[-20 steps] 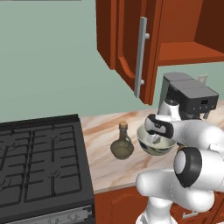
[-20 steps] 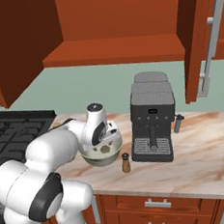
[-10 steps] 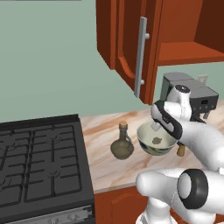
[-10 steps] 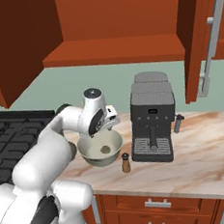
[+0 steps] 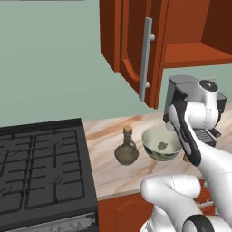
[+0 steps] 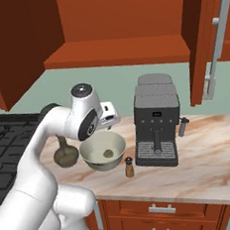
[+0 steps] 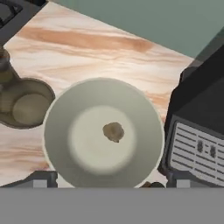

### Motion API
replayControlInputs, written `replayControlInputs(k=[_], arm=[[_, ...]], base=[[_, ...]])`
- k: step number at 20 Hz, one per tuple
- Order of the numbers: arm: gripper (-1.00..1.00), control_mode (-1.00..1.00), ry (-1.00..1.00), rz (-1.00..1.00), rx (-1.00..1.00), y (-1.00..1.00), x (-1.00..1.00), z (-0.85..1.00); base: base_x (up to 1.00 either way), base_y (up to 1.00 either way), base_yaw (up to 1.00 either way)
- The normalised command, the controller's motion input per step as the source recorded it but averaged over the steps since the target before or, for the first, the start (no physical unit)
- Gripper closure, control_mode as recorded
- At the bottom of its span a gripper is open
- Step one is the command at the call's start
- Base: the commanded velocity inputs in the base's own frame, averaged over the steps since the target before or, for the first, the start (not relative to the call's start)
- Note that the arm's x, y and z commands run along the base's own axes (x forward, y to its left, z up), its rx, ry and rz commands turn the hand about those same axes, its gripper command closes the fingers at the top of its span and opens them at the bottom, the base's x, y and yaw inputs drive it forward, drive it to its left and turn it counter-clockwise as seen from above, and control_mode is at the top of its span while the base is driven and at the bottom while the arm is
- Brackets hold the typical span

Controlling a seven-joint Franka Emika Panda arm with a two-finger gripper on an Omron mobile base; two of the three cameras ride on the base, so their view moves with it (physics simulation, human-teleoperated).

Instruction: Retrieve the bottle and the shaker from the cabinet and place them next to the mixing bowl on the counter. Then add garlic from the fridge to the mixing bowl.

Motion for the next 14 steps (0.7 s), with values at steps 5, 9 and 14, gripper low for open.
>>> replayControlInputs(k=[5,9,14], arm=[[-1.00,-1.00,-0.06,-0.09,0.00,0.00,-0.82,0.63],[-1.00,-1.00,-0.08,-0.03,0.00,0.03,-0.77,0.63],[-1.00,-1.00,-0.14,0.00,0.00,0.15,-0.65,0.59]], base=[[0.00,0.00,0.00],[0.00,0.00,0.00],[0.00,0.00,0.00]])
